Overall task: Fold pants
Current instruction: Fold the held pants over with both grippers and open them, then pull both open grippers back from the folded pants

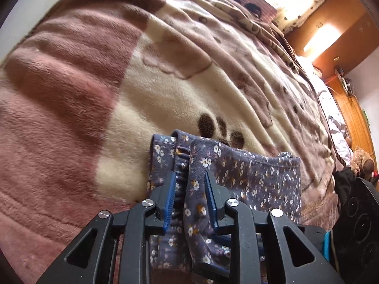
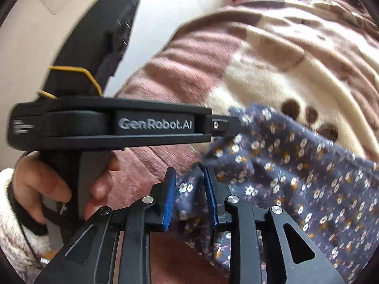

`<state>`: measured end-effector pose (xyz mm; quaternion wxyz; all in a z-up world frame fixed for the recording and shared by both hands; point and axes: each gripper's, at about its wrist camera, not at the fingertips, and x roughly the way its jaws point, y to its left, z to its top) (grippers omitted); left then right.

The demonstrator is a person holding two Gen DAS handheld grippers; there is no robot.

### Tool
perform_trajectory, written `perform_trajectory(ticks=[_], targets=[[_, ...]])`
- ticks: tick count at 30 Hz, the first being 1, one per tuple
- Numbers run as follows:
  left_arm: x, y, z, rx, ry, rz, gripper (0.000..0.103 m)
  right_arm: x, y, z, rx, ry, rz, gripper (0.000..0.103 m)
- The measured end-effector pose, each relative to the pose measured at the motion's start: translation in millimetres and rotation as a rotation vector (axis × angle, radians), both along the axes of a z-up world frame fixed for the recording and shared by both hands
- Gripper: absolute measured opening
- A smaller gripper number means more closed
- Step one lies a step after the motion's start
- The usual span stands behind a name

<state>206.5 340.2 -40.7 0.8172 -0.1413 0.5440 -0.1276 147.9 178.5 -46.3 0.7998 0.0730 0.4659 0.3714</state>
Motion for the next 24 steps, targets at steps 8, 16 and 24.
perform_trajectory(ticks=[8,16,24], targets=[[-30.8,-10.6,31.3,0.017,-0.084,0.005,0.034,-20.1,-64.2,29.5,-0.026,-0.080,-0.096,0.041],[-62.8,-58.9,0.6,0.110,-0.049,-0.133,0.035,-43.7,-133.3,10.9,-0.293,-0.109,-0.204,0.041],[-80.1,-29.5,-11.9,0.181,-0.044,-0.139,0.034,-72.8,-146.0,-33.6,-0.322,0.002,-0.186,0.041]])
